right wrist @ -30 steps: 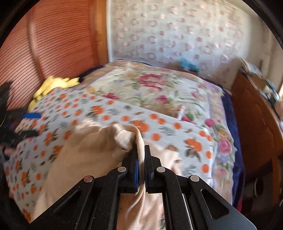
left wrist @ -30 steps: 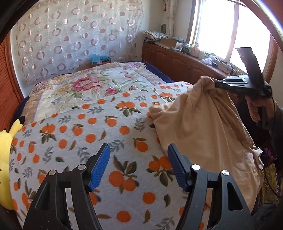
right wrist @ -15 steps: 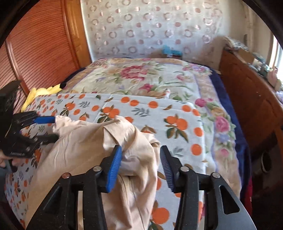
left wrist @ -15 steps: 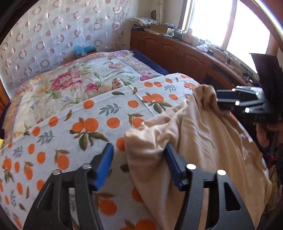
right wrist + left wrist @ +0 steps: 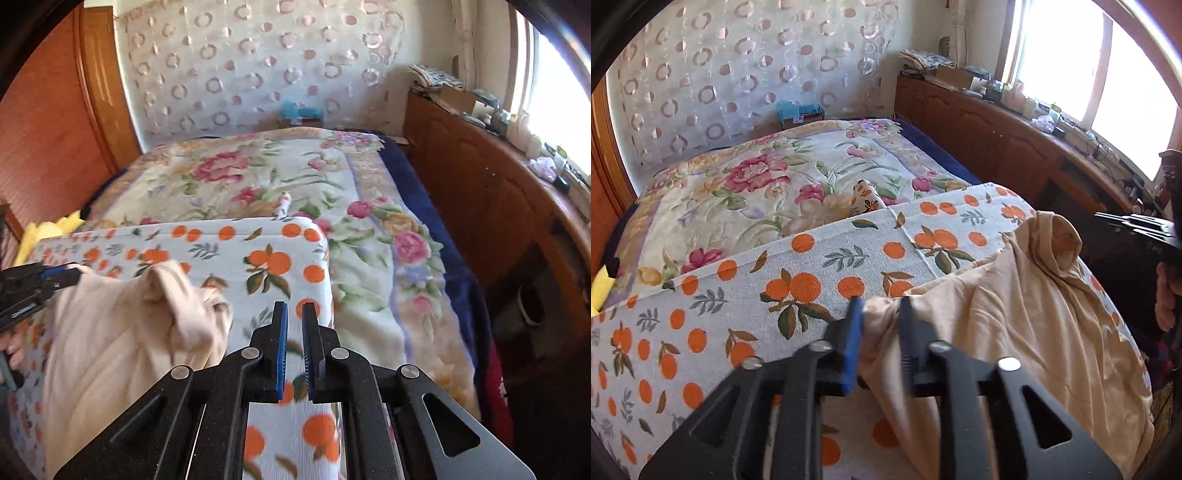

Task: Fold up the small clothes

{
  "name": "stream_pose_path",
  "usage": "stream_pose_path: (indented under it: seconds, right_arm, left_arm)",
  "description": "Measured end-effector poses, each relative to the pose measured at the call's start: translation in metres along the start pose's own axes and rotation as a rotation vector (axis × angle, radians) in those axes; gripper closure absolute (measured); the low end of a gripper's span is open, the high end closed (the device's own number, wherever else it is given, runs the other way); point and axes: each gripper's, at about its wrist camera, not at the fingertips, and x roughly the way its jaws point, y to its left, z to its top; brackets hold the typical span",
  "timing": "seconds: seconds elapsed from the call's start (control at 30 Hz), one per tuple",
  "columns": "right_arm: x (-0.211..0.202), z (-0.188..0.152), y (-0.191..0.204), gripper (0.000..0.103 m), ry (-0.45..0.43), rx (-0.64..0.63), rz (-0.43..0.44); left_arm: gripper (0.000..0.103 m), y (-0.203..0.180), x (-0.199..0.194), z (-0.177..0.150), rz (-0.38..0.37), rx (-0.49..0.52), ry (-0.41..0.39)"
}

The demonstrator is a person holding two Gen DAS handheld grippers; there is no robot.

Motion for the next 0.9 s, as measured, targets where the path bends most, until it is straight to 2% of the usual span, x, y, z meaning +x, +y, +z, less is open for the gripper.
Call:
stream_pose_path:
  seconds: [0.03, 0.07, 0.13, 0.2, 0.27, 0.33, 0.47, 0.53, 0.57, 0.6, 0.63, 0.73, 0.83, 0.9]
  right_arm:
    - [-0.009, -0.005, 0.0, 0.095, -0.011, -0.013, 0.018]
    - [-0.019, -0.013, 0.001, 0.094, -0.016, -0.026, 0.053]
    - [-0.037, -0.03, 0.001, 0.082, -0.025, -0.031, 0.1]
    - [-0.058, -0.057, 0.0, 0.066, -0.021, -0.041, 0.16]
    - [-0.07, -0.087, 0.004, 0.064, 0.026, -0.064, 0.203]
    - [-0.077, -0.112, 0.006, 0.064, 0.059, -0.085, 0.202]
    - [-0.073, -0.157, 0.003, 0.064, 0.141, -0.088, 0.141]
    - [-0.068, -0.169, -0.001, 0.064, 0.162, -0.081, 0.112]
    - [-0.07, -0.172, -0.005, 0.064, 0.142, -0.071, 0.113]
    - [-0.068, -0.171, -0.003, 0.08, 0.141, -0.068, 0.117]
    - [-0.07, -0.171, -0.003, 0.096, 0.129, -0.075, 0.122]
    - [-0.093, -0.175, 0.003, 0.098, 0.078, -0.115, 0.132]
    - [-0.114, -0.189, 0.003, 0.098, 0.066, -0.113, 0.146]
    - [-0.114, -0.199, 0.012, 0.098, 0.067, -0.135, 0.124]
  left_arm:
    - [0.063, -0.001, -0.006, -0.001, 0.0, 0.007, -0.01]
    - [0.061, -0.003, -0.014, -0.003, -0.004, 0.015, -0.021]
    - [0.06, -0.009, -0.029, -0.009, -0.024, 0.036, -0.035]
    - [0.059, -0.018, -0.047, -0.02, -0.04, 0.064, -0.043]
    - [0.059, -0.026, -0.059, -0.033, -0.044, 0.084, -0.031]
    - [0.059, -0.034, -0.072, -0.048, -0.068, 0.102, -0.025]
    - [0.059, -0.047, -0.095, -0.079, -0.092, 0.11, -0.023]
    - [0.058, -0.052, -0.102, -0.091, -0.105, 0.109, -0.016]
    - [0.042, -0.055, -0.104, -0.096, -0.109, 0.107, -0.009]
    - [0.034, -0.058, -0.107, -0.102, -0.113, 0.107, -0.005]
    - [0.031, -0.06, -0.112, -0.108, -0.118, 0.108, -0.005]
    - [0.031, -0.066, -0.127, -0.122, -0.115, 0.099, -0.023]
    - [0.027, -0.067, -0.142, -0.138, -0.147, 0.065, -0.018]
    - [0.027, -0.067, -0.148, -0.149, -0.144, 0.054, -0.017]
